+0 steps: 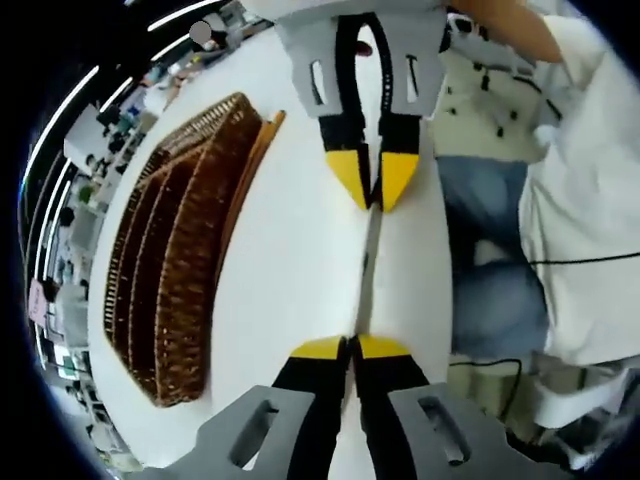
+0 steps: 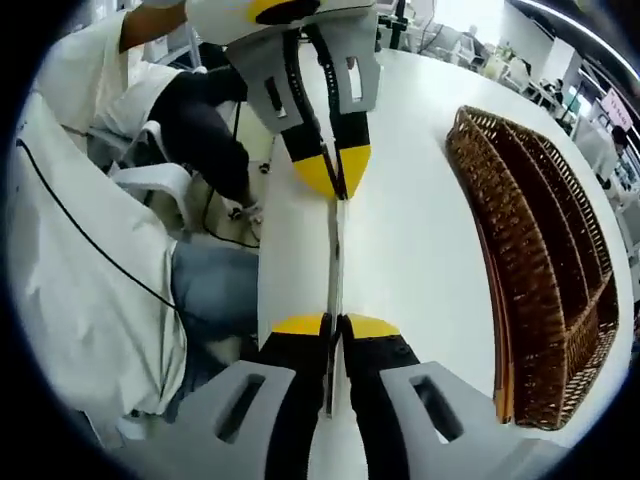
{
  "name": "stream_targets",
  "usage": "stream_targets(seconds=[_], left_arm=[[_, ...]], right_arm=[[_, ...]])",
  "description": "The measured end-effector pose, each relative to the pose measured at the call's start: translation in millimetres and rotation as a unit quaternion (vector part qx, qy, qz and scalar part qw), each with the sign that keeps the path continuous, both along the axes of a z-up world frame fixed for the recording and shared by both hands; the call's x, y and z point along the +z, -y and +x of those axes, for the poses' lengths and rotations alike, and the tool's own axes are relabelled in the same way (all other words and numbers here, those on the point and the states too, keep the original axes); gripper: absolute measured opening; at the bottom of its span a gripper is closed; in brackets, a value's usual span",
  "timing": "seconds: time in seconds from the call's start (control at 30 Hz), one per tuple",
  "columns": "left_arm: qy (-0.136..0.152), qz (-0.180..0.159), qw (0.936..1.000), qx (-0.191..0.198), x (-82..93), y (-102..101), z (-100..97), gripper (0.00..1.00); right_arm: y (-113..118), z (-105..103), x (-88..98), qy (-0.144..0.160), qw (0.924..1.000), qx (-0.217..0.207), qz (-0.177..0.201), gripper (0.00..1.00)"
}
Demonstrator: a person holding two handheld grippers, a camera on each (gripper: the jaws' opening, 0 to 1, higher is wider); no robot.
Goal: Arrange the knives, forks, and spoons in their matching storage slots by inserting each utensil handle-first until every utensil is classified and aligned in the correct compartment
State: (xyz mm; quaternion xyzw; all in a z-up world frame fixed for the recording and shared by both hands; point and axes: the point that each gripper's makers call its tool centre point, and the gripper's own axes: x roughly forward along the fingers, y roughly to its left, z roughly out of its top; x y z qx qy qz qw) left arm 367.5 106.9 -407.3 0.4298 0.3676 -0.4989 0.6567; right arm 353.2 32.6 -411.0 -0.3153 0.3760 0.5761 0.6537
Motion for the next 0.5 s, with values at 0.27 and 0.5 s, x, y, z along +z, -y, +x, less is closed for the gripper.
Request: stream_targets(seconds=[0.27, 0.5], left_arm=[[-0.025, 0.017, 0.9994, 0.016, -1.1, -0.5, -1.6, 0.03], [-0.013, -0.019, 0.9995, -0.022, -0.9, 6.6, -12.6, 0.03]], right_arm=[[-1.8, 3.8, 0.5, 0.033, 0.9986, 0.037, -0.017, 0.04], [1.9, 1.6, 0.3, 0.039, 0.9988, 0.022, 0.018, 0.03]])
